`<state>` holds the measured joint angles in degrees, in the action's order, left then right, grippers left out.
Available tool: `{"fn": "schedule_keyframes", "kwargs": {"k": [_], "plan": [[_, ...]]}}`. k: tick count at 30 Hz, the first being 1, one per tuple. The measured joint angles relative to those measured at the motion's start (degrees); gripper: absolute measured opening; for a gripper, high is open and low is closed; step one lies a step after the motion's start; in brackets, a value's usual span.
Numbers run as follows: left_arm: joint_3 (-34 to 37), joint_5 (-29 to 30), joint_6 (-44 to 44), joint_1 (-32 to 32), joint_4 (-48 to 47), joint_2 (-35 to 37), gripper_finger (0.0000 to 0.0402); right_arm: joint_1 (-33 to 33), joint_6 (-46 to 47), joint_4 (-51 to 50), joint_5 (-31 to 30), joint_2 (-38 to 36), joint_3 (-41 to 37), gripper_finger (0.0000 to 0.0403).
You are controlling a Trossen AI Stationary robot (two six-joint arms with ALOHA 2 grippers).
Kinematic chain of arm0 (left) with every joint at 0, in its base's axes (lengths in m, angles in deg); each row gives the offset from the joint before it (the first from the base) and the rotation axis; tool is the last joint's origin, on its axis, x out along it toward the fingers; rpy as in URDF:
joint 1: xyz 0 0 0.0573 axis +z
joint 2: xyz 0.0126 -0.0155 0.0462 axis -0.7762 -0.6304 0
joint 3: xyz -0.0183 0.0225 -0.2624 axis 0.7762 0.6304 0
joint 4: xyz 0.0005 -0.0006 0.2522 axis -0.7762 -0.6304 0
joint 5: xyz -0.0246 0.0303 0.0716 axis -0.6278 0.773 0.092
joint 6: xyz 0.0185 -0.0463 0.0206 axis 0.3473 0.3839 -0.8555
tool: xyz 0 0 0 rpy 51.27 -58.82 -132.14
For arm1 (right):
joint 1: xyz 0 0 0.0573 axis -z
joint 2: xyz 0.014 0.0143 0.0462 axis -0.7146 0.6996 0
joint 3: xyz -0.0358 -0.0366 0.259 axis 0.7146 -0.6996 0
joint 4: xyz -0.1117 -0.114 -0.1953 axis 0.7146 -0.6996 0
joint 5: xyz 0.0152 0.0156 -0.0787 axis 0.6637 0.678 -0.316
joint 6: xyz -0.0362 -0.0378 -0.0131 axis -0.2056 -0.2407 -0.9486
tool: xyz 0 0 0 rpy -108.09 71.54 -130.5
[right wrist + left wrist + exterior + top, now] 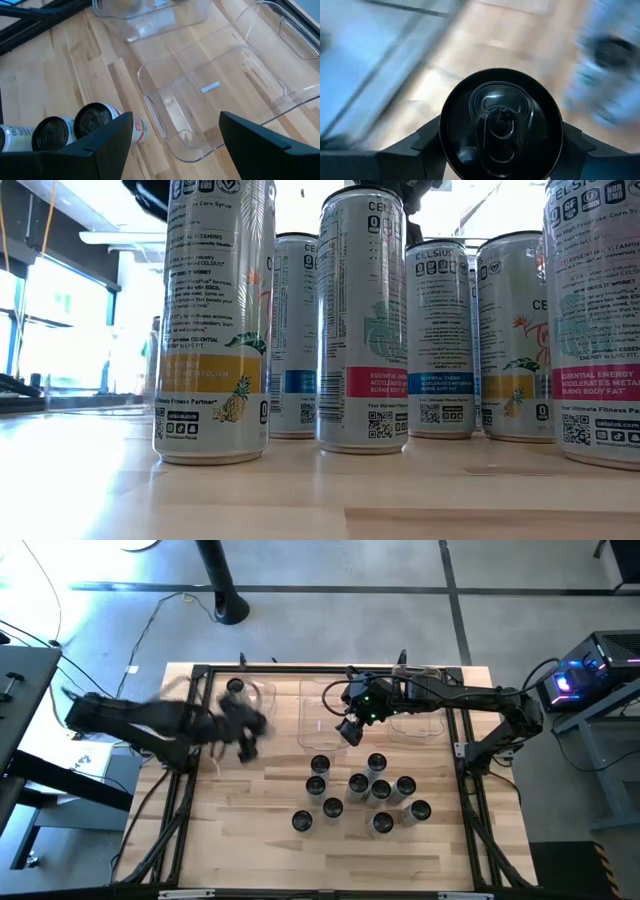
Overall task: Sort soda cans
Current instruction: Put the white-yellow soda can into the top left transparent bin
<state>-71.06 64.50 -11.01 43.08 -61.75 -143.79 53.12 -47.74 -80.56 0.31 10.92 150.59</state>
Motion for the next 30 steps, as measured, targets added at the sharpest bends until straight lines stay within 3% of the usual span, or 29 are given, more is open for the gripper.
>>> {"fn": "schedule_keyframes", "kwargs": {"k": [3, 6, 16, 21, 30], "plan": [[-3.70, 2.76, 0.80, 4.17, -1.45, 2.91, 0.0238, 0.00, 0.00, 0.38, 0.01, -0.02, 0.00, 0.0291], [-5.32, 1.49, -1.14, 6.99, -1.12, 4.44, 0.0238, 0.01, 0.00, 0.36, 0.01, -0.02, 0.00, 0.0291], [-1.83, -0.17, -3.46, 18.22, -8.55, 1.40, 0.0238, 0.01, 0.00, 0.96, 0.01, -0.02, 0.00, 0.0291], [4.84, -6.19, -5.63, 23.73, -1.28, -0.60, 0.0238, 0.00, 0.02, 1.75, 0.02, -0.02, 0.00, 0.0291], [15.17, -7.86, -4.11, 28.68, 18.42, 0.16, 0.0238, -0.05, 1.53, 1.73, 0.03, -0.02, 0.00, 0.0291]]}}
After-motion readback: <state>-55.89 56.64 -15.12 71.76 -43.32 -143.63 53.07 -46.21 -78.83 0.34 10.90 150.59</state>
